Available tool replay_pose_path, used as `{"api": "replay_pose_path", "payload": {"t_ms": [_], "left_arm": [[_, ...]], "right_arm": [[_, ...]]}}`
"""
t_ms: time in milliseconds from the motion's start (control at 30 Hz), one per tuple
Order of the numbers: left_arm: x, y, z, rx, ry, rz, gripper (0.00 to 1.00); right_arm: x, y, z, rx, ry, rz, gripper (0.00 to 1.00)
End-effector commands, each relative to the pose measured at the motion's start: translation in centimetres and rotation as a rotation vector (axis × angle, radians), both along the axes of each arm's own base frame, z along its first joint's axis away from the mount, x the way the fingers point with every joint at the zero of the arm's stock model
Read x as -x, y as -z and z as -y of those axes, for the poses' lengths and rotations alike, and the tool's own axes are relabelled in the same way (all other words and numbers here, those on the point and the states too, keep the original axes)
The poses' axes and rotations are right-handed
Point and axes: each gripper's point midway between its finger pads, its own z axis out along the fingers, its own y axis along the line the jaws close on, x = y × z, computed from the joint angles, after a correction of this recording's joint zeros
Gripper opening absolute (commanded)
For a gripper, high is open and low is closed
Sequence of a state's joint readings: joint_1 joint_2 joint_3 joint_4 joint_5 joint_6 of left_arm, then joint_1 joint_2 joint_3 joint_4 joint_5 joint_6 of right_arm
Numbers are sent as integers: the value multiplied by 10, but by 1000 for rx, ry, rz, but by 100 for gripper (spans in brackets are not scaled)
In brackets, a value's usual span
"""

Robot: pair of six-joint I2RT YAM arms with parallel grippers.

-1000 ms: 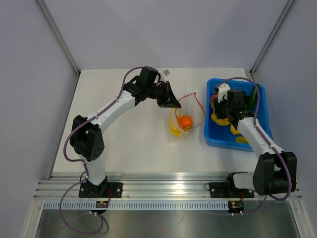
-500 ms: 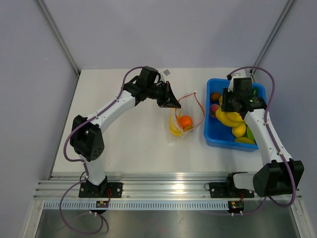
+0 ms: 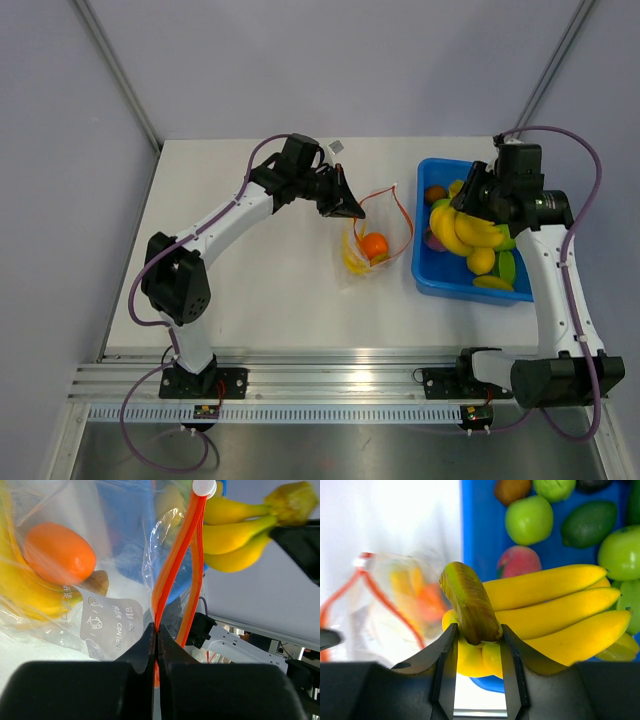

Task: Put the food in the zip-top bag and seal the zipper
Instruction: Pick up the fake fruit from the bin, then place the fake fruit in the zipper food storage bag.

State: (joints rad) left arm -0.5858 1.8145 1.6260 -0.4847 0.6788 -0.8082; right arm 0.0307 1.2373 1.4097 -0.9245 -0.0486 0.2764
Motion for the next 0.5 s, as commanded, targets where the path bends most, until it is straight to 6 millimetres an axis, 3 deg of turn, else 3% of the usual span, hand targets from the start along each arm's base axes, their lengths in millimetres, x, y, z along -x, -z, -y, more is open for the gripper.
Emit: {"api": "replay_pose_path", "payload": {"t_ms": [0,167,333,467], "left_arm": [[3,-24,3,43,33,55,0],[2,-27,4,42,34,58,0],[0,-26,4,35,27,57,0],[-1,-24,4,31,24,53,0]], "right_arm": [[10,-80,-19,-113,-41,204,0],[16,-126,-43,-226,-143,328,0],[25,-157,-83,-424,-309,388,0],[27,-185,-102,-571,-380,471,0]]}}
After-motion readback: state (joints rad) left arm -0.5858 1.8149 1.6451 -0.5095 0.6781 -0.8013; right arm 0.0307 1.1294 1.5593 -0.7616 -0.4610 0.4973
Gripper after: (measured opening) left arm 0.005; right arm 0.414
